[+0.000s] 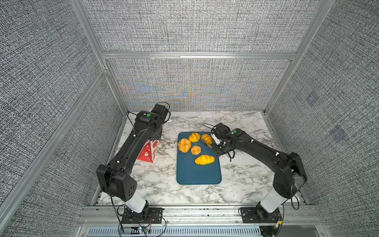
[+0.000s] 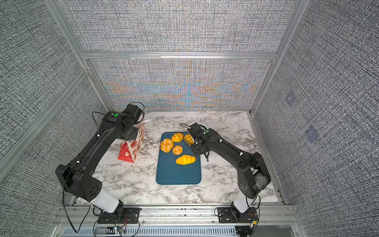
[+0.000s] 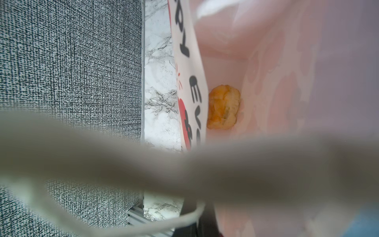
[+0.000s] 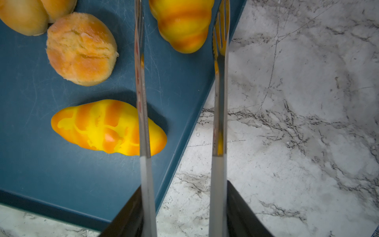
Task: Pack bread into a paper bag
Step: Pick up the fake bread from the plate.
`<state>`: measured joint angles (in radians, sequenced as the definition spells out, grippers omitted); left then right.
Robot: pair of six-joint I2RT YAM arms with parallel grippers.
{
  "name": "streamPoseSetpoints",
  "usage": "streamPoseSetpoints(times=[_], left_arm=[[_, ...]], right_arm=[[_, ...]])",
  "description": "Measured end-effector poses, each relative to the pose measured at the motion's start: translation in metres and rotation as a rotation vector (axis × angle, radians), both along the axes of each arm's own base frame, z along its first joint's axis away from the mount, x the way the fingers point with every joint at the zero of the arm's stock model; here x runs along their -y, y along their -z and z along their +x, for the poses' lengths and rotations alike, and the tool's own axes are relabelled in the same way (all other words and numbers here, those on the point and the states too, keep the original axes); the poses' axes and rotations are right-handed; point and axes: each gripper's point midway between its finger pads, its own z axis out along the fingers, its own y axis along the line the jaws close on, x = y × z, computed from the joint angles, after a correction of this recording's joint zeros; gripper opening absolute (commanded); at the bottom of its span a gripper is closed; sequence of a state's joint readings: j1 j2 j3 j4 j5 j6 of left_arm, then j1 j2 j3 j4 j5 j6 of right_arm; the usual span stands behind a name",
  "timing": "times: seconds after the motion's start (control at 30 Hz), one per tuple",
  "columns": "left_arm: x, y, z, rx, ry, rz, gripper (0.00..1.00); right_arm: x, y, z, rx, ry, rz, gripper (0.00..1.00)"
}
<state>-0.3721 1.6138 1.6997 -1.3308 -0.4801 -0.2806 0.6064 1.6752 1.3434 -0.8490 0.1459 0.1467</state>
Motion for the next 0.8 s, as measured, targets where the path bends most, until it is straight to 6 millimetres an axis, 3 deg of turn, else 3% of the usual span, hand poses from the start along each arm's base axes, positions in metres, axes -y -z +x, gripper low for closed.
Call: streamPoseSetpoints(times=[0.8], left_arm=[[-0.0024, -0.0016, 0.0005, 0.0, 0.009, 0.019, 0.02]], right_arm=[[-0.0038, 0.0082, 0.0028, -0.014, 0.0, 0.015, 0.47]])
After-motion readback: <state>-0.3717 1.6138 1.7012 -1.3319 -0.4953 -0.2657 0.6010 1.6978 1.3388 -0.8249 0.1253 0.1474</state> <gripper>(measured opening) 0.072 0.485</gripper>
